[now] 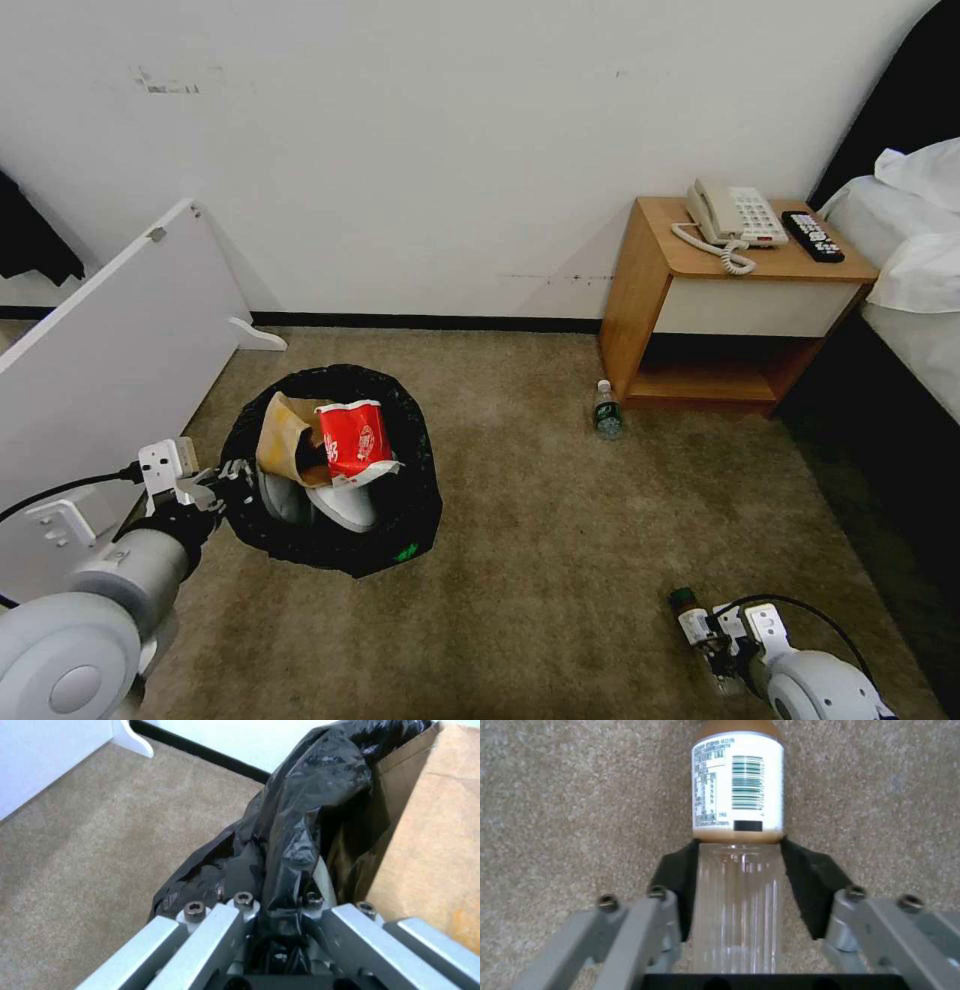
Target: Pick up the trash bin, then pick up the garbage from the floor and place it into the trash bin.
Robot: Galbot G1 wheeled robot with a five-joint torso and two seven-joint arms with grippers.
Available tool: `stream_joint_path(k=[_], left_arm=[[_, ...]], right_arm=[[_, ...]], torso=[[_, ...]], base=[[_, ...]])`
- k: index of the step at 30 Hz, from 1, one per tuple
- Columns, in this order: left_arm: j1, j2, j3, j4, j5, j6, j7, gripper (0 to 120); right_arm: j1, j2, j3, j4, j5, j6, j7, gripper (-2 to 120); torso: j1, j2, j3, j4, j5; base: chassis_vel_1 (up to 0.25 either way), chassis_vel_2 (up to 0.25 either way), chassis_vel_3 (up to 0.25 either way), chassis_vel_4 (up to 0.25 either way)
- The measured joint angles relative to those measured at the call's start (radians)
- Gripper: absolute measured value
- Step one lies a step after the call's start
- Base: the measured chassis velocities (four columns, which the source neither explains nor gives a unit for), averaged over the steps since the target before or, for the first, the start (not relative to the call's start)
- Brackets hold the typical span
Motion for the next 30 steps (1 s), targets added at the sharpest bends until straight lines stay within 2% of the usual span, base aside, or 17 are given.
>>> stream_joint_path(k=[1,2,4,9,11,14,15,20,23,26,28,29,30], left_arm=[[0.001,0.0,0.0,0.0,0.0,0.0,0.0,1],[0.001,0.0,0.0,0.0,0.0,0.0,0.0,1],[0.001,0.0,0.0,-0.001,0.0,0.0,0.0,1],[0.001,0.001,-0.001,-0.001,0.0,0.0,0.0,1],[0.001,0.001,-0.001,-0.003,0.0,0.0,0.0,1],[0.002,0.002,-0.002,-0.003,0.0,0.0,0.0,1],[0.002,0.003,-0.003,-0.003,0.0,0.0,0.0,1],[0.002,0.006,-0.005,-0.003,-0.001,0.0,0.0,1],[0.001,0.006,-0.005,-0.003,-0.001,0.0,0.0,1],[0.001,0.006,-0.005,-0.002,-0.002,0.0,0.0,1],[0.0,0.006,-0.005,-0.001,-0.002,0.0,0.0,1],[0.0,0.006,-0.005,-0.001,-0.002,0.0,0.0,1],[0.0,0.007,-0.005,0.0,-0.002,0.0,0.0,1]], right_arm=[[0.001,0.001,-0.002,-0.005,-0.001,-0.001,0.001,50],[0.001,0.001,-0.002,-0.005,-0.001,-0.001,0.001,50],[0.003,0.002,-0.003,-0.01,-0.002,-0.001,0.001,62],[0.004,0.003,-0.003,-0.014,-0.002,-0.001,0.001,73],[0.005,0.006,-0.005,-0.02,-0.003,-0.001,0.001,86],[0.006,0.008,-0.005,-0.024,-0.004,-0.001,0.0,92],[0.009,0.01,-0.006,-0.031,-0.004,-0.001,-0.001,98],[0.011,0.011,-0.007,-0.039,-0.005,-0.001,-0.007,90],[0.013,0.012,-0.01,-0.04,-0.005,-0.002,-0.01,73],[0.014,0.012,-0.012,-0.042,-0.005,-0.002,-0.011,68],[0.016,0.013,-0.016,-0.047,-0.007,-0.002,-0.011,57],[0.016,0.013,-0.016,-0.047,-0.007,-0.002,-0.011,57],[0.018,0.016,-0.02,-0.052,-0.01,-0.002,-0.012,50]], torso=[[0.0,0.0,0.0,-0.0001,0.0003],[0.0,0.0,0.0,-0.0001,0.0003],[0.0,0.0,0.0,-0.0004,0.0002],[0.0,0.0,0.0,-0.0002,0.0],[0.0,0.0,0.0,-0.0004,-0.0001],[0.0,0.0,0.0,-0.0003,-0.0002],[0.0,0.0,0.0,-0.0003,-0.0002],[0.0,0.0,0.0,-0.0003,-0.0003],[0.0,0.0,0.0,-0.0003,-0.0003],[0.0,0.0,0.0,-0.0003,-0.0003],[0.0,0.0,0.0,-0.0003,-0.0004],[0.0,0.0,0.0,-0.0003,-0.0004],[0.0,0.0,0.0,-0.0004,-0.0004]], base=[[0.0,0.0,0.0,0.0],[0.0,0.0,0.0,0.0],[0.0,0.0,0.0,0.0],[0.0,0.0,0.0,0.0],[0.0,0.0,0.0,0.0],[0.0,0.0,0.0,0.0],[0.0,0.0,0.0,0.0],[0.0,0.0,0.0,0.0],[0.0,0.0,0.0,0.0],[0.0,0.0,0.0,0.0],[0.0,0.0,0.0,0.0],[0.0,0.0,0.0,0.0],[0.0,0.0,0.0,0.0]])
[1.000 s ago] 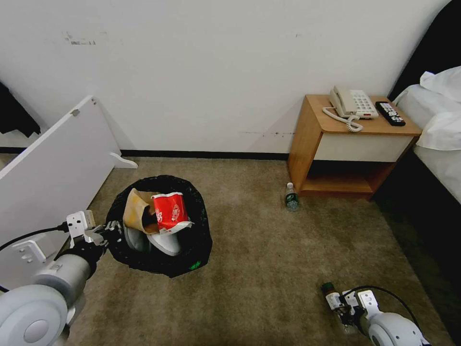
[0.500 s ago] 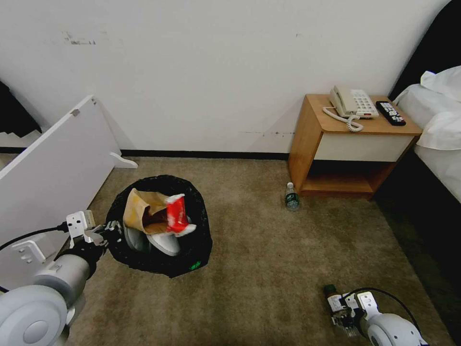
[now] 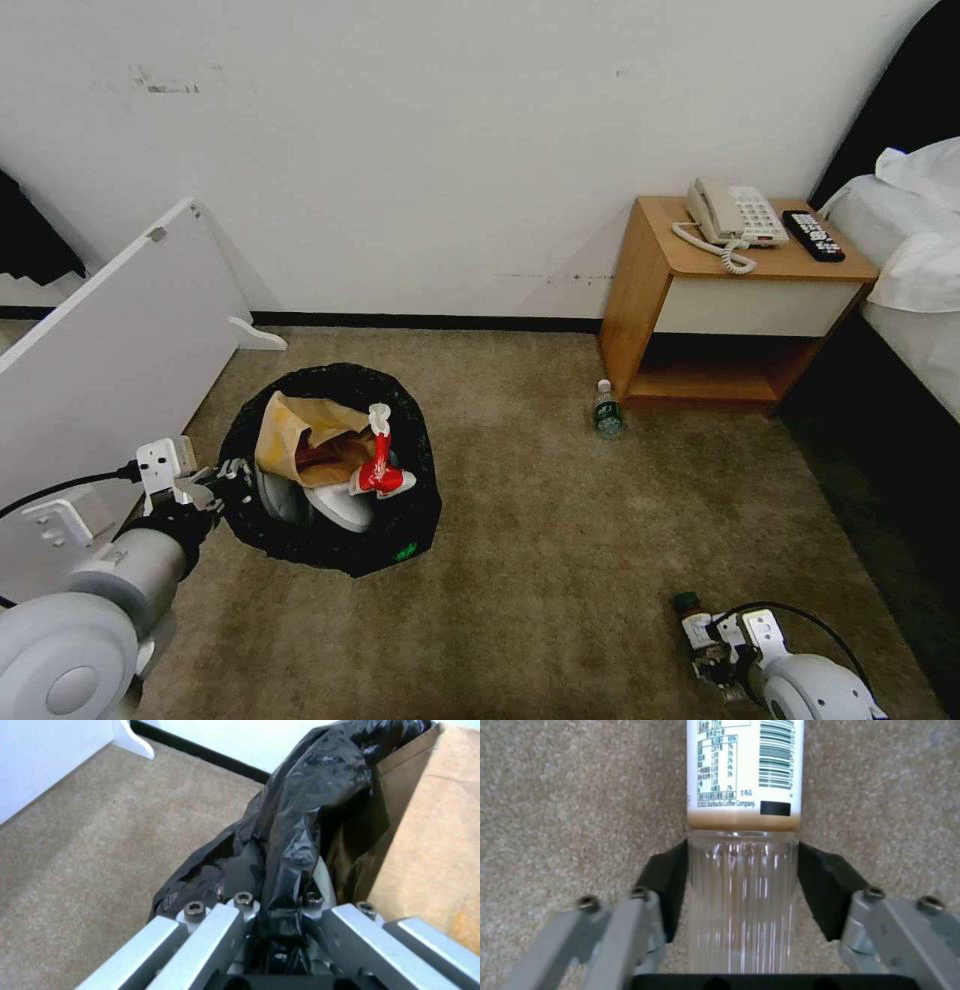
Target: Pick up the trash bin, then pick up the garbage from the floor and place it into the trash bin.
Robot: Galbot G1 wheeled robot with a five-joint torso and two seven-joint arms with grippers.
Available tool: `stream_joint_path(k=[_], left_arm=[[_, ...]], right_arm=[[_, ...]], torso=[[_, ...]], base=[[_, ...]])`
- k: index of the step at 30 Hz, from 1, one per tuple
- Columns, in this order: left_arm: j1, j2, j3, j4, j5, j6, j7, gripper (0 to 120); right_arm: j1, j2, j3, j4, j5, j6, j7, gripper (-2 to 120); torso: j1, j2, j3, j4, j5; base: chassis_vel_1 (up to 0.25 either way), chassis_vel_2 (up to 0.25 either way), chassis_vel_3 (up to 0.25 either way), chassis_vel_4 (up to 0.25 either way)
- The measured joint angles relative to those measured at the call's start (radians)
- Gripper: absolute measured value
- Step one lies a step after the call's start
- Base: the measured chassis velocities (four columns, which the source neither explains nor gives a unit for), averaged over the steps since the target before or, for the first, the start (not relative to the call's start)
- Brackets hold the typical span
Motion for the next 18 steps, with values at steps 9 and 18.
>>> stream_joint_path(k=[9,18], left_arm=[[-0.003,0.001,0.002,0.005,-0.001,0.0,0.0,1],[0.0,0.001,0.021,0.007,0.011,0.0,0.0,1]], right_arm=[[0.006,0.003,-0.004,-0.003,-0.006,0.0,-0.002,29],[-0.009,0.0,0.015,0.1,0.004,0.069,0.001,25]], torso=[[0.0,0.0,0.0,-0.0001,-0.0003],[0.0,0.0,0.0,0.0002,0.0004]], base=[[0.0,0.0,0.0,0.0],[0.0,0.0,0.0,0.0]])
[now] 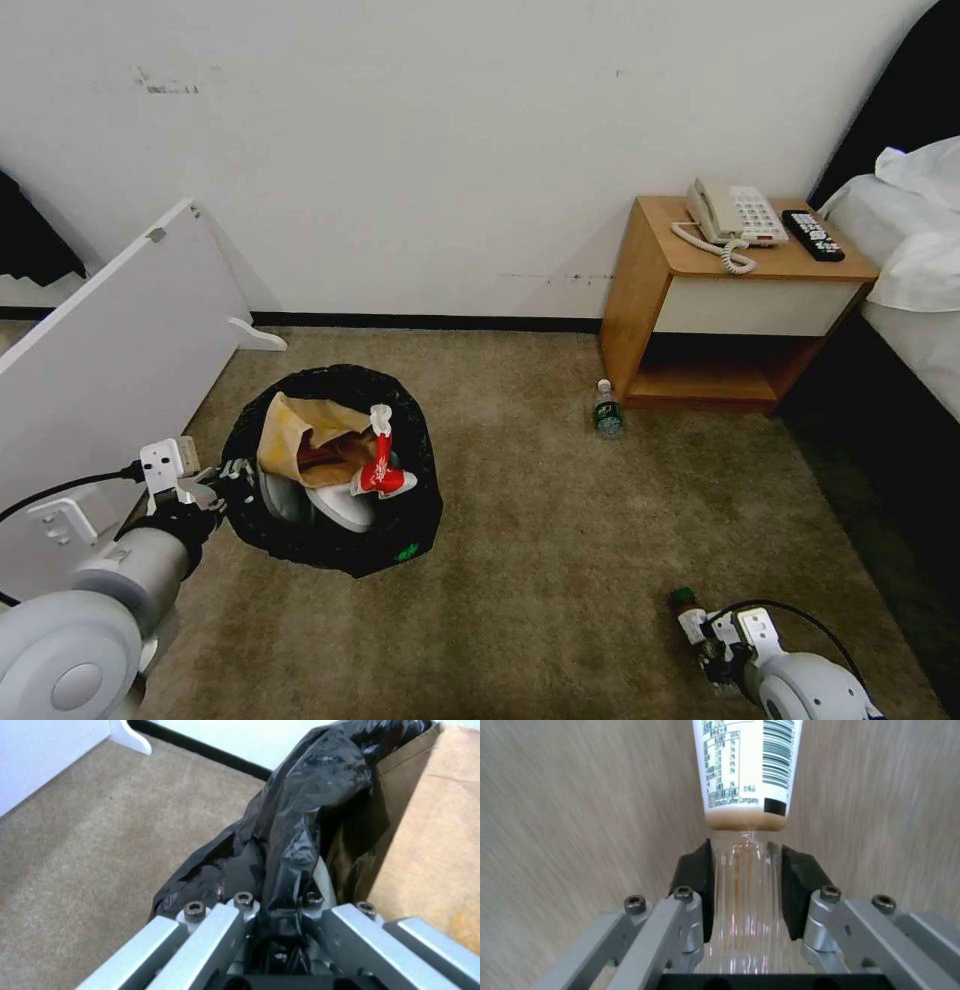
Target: Pick up the trash bin, then pick up the garbage from the floor and place it into the trash bin.
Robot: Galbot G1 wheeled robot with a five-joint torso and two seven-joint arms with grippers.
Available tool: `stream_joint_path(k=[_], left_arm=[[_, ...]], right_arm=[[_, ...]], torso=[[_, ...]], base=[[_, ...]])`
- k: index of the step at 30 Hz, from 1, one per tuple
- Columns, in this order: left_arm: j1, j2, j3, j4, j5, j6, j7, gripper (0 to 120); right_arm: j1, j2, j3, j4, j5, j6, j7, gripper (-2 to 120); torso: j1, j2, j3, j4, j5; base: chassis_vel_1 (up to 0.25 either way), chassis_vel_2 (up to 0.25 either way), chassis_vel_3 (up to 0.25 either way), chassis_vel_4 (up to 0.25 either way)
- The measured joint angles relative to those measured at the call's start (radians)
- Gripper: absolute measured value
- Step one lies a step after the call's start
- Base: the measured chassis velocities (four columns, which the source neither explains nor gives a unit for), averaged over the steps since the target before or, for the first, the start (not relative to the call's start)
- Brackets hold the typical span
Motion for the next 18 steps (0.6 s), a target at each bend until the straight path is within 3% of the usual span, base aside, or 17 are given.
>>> stream_joint_path(k=[5,11,13,14,17,18], left_arm=[[0.008,-0.001,0.02,0.0,0.017,0.0,0.003,1],[0.019,0.001,0.044,0.005,0.04,0.0,0.008,1],[0.025,0.003,0.059,0.008,0.046,0.0,0.008,1],[0.025,0.003,0.059,0.008,0.046,0.0,0.008,1],[0.034,0.006,0.088,0.009,0.047,0.0,0.009,1],[0.034,0.006,0.088,0.009,0.047,0.0,0.009,1]], right_arm=[[0.013,0.001,0.014,0.093,0.016,0.048,0.0,25],[0.035,-0.001,0.027,0.197,0.035,0.181,-0.038,25],[0.046,-0.002,0.034,0.248,0.04,0.28,-0.084,25],[0.046,-0.002,0.034,0.248,0.04,0.28,-0.084,25],[0.061,-0.004,0.04,0.307,0.051,0.444,-0.19,25],[0.061,-0.004,0.04,0.307,0.051,0.444,-0.19,25]], torso=[[0.0,0.0,0.0,0.0,-0.0004],[0.0,0.0,0.0,-0.0001,-0.0004],[0.0,0.0,0.0,-0.0001,-0.0003],[0.0,0.0,0.0,-0.0001,-0.0003],[0.0,0.0,0.0,-0.0001,-0.0004],[0.0,0.0,0.0,-0.0001,-0.0004]], base=[[0.0,0.0,0.0,0.0],[0.0,0.0,0.0,0.0],[0.0,0.0,0.0,0.0],[0.0,0.0,0.0,0.0],[0.0,0.0,0.0,0.0],[0.0,0.0,0.0,0.0]])
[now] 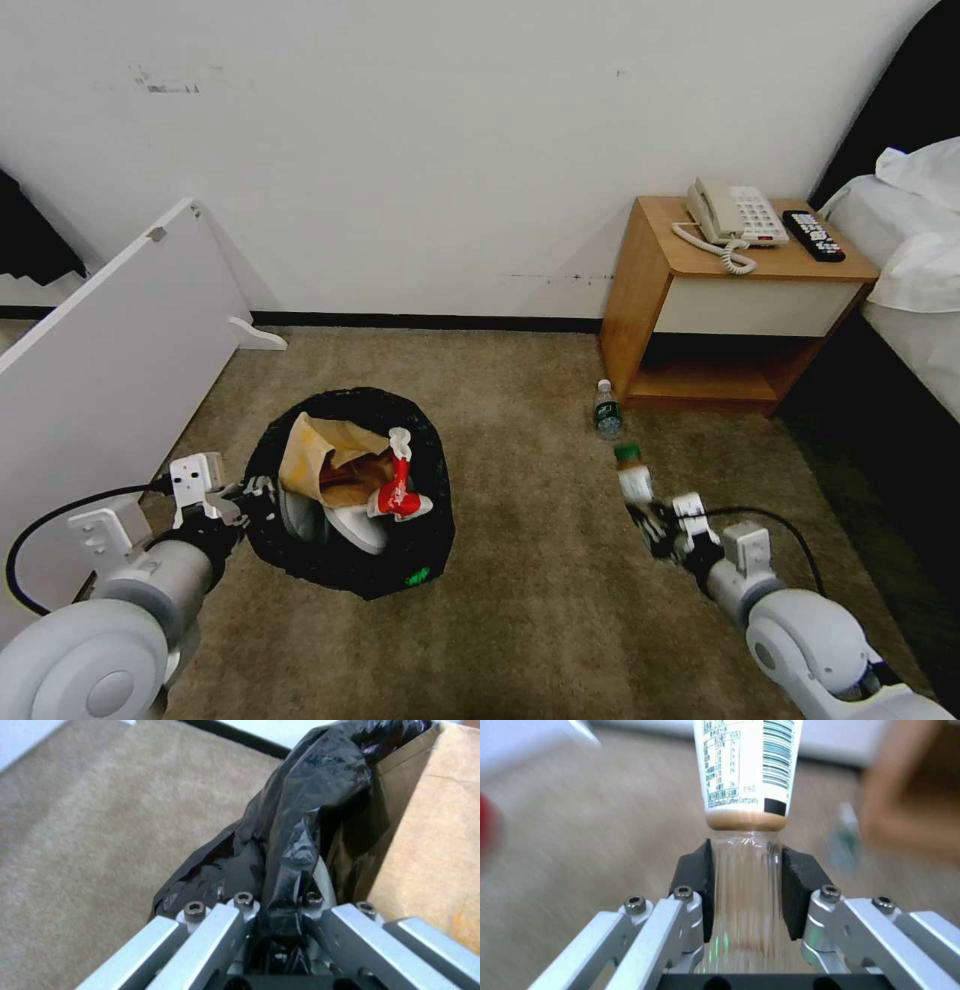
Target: Pick up the trash bin, then pick up the garbage from the floor and place it into the trash bin.
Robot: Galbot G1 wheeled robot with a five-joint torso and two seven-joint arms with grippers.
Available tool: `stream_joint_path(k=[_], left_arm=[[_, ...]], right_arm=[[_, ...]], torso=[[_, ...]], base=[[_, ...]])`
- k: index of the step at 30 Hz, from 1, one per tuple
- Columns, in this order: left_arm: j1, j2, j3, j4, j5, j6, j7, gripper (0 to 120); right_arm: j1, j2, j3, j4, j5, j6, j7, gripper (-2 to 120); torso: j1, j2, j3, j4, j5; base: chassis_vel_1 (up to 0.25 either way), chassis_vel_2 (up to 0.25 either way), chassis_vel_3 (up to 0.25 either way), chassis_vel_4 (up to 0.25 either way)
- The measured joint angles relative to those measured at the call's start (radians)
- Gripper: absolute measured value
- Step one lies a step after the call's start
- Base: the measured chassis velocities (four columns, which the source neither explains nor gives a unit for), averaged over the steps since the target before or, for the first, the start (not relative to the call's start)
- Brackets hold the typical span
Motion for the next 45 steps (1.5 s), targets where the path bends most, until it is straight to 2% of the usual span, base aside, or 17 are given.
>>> stream_joint_path(k=[1,2,4,7,9,10,12,15,16,21,23,31,39,45], left_arm=[[0.002,0.001,0.008,0.0,0.001,0.0,0.0,1],[0.002,0.001,0.008,0.0,0.001,0.0,0.0,1],[0.01,0.005,0.038,-0.002,0.004,0.0,0.0,1],[0.015,0.008,0.059,-0.003,0.01,0.0,0.0,1],[0.02,0.011,0.101,-0.007,0.024,0.0,0.0,1],[0.02,0.011,0.101,-0.007,0.024,0.0,0.0,1],[0.02,0.01,0.133,-0.009,0.032,0.0,0.0,1],[0.021,0.01,0.152,-0.012,0.033,0.0,-0.002,1],[0.022,0.008,0.172,-0.014,0.032,0.0,-0.004,1],[0.021,0.005,0.198,-0.013,0.032,0.0,-0.009,1],[0.019,0.006,0.221,-0.006,0.024,0.0,-0.014,1],[0.007,0.01,0.253,0.005,-0.019,0.0,-0.029,1],[-0.006,0.01,0.262,0.012,-0.061,0.0,-0.031,1],[-0.003,0.013,0.249,-0.004,-0.098,0.0,-0.031,1]], right_arm=[[0.004,-0.002,0.002,0.017,0.004,0.047,-0.038,25],[0.004,-0.002,0.002,0.017,0.004,0.047,-0.038,25],[0.013,-0.004,0.004,0.055,0.024,0.133,-0.112,25],[0.021,-0.003,0.003,0.067,0.037,0.172,-0.143,25],[0.042,0.004,-0.01,0.079,0.06,0.262,-0.203,25],[0.042,0.004,-0.01,0.079,0.06,0.262,-0.203,25],[0.06,0.012,-0.027,0.087,0.09,0.332,-0.272,25],[0.069,0.017,-0.042,0.093,0.106,0.37,-0.316,25],[0.074,0.022,-0.056,0.1,0.119,0.394,-0.37,25],[0.086,0.032,-0.083,0.105,0.123,0.413,-0.445,25],[0.111,0.04,-0.102,0.103,0.123,0.415,-0.506,25],[0.178,0.043,-0.139,0.067,0.13,0.42,-0.578,25],[0.225,0.055,-0.177,0.026,0.113,0.427,-0.653,25],[0.236,0.074,-0.19,-0.033,0.045,0.453,-0.71,25]], torso=[[0.0,0.0,0.0,0.0,0.0],[0.0,0.0,0.0,0.0,0.0],[0.0,0.0,0.0,0.0,0.0],[0.0,0.0,0.0,0.0,0.0],[0.0,0.0,0.0,0.0,0.0002],[0.0,0.0,0.0,0.0,0.0002],[0.0,0.0,0.0,0.0,0.0002],[0.0,0.0,0.0,0.0,0.0001],[0.0,0.0,0.0,0.0,0.0001],[0.0,0.0,0.0,0.0,0.0001],[0.0,0.0,0.0,0.0,0.0001],[0.0,0.0,0.0,0.0,0.0001],[0.0,0.0,0.0,0.0,0.0003],[0.0,0.0,0.0,0.0,0.0003]], base=[[0.0,0.0,0.0,0.0],[0.0,0.0,0.0,0.0],[0.0,0.0,0.0,0.0],[0.0,0.0,0.0,0.0],[0.0,0.0,0.0,0.0],[0.0,0.0,0.0,0.0],[0.0,0.0,0.0,0.0],[0.0,0.0,0.0,0.0],[0.0,0.0,0.0,0.0],[0.0,0.0,0.0,0.0],[0.0,0.0,0.0,0.0],[0.0,0.0,0.0,0.0],[0.0,0.0,0.0,0.0],[0.0,0.0,0.0,0.0]])
